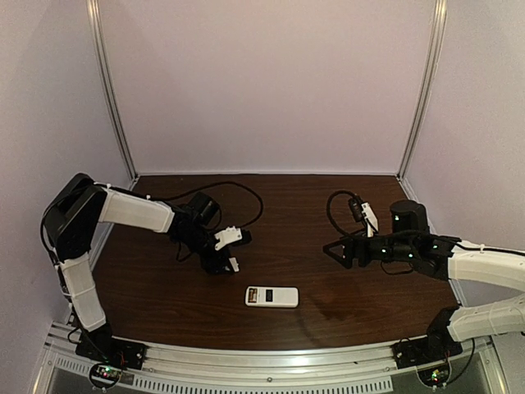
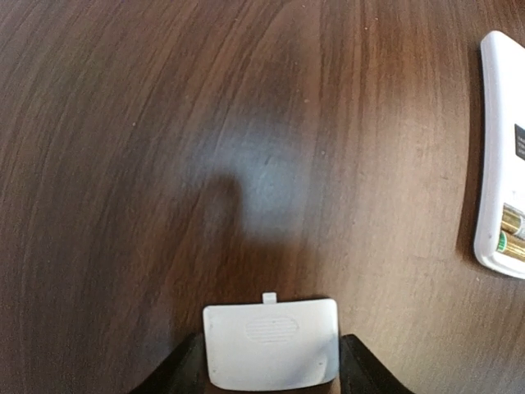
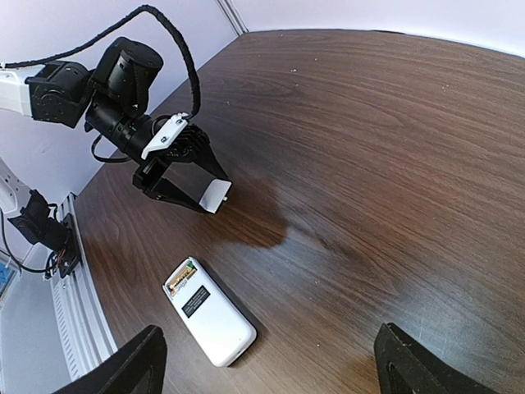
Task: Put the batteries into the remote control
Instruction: Pick up the battery cover from the center of the board, then load the battery cover onto the remote control without the battery cover.
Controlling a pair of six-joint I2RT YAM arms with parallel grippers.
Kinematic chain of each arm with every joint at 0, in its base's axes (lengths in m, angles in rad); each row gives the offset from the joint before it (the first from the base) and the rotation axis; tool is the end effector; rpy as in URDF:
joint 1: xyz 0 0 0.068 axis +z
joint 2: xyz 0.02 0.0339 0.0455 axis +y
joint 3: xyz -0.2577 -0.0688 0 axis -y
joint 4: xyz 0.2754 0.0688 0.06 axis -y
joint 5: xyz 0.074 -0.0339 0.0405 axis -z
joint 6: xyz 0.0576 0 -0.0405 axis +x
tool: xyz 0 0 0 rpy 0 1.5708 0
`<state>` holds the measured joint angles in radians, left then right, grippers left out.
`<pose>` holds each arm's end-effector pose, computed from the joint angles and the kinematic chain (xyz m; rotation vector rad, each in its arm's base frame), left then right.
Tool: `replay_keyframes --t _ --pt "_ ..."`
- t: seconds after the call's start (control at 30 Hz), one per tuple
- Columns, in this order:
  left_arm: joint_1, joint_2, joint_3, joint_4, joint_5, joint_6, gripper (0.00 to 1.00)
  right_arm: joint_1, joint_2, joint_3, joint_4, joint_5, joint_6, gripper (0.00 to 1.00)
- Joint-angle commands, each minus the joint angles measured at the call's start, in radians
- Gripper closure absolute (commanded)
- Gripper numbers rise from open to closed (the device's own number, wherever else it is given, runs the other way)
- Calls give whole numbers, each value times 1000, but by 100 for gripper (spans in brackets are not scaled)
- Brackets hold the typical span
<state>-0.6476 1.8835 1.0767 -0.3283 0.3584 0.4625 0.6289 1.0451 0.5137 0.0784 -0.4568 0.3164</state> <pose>0.2966 -0.2497 0.0854 1.5103 2.2308 -0.5406 0.2046 0.1803 0.1936 -0.6333 2.0426 1.0406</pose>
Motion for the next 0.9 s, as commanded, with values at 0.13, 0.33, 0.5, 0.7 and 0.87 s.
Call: replay_keyframes --t 0.13,0.33,0.5,0.7,0.87 --pt "0 -16 46 -105 47 15 58 5 7 -6 12 -12 -12 12" --pt "-70 -158 -29 -81 5 29 61 5 22 -10 19 -34 -7 15" --pt "-117 -215 -31 -118 2 37 62 4 27 -14 29 -43 -2 15" --pt "-227 -230 -32 -138 -24 70 61 5 43 -27 51 -53 7 15" --pt "-262 -196 -16 -161 -29 80 61 4 48 -39 61 -61 14 15"
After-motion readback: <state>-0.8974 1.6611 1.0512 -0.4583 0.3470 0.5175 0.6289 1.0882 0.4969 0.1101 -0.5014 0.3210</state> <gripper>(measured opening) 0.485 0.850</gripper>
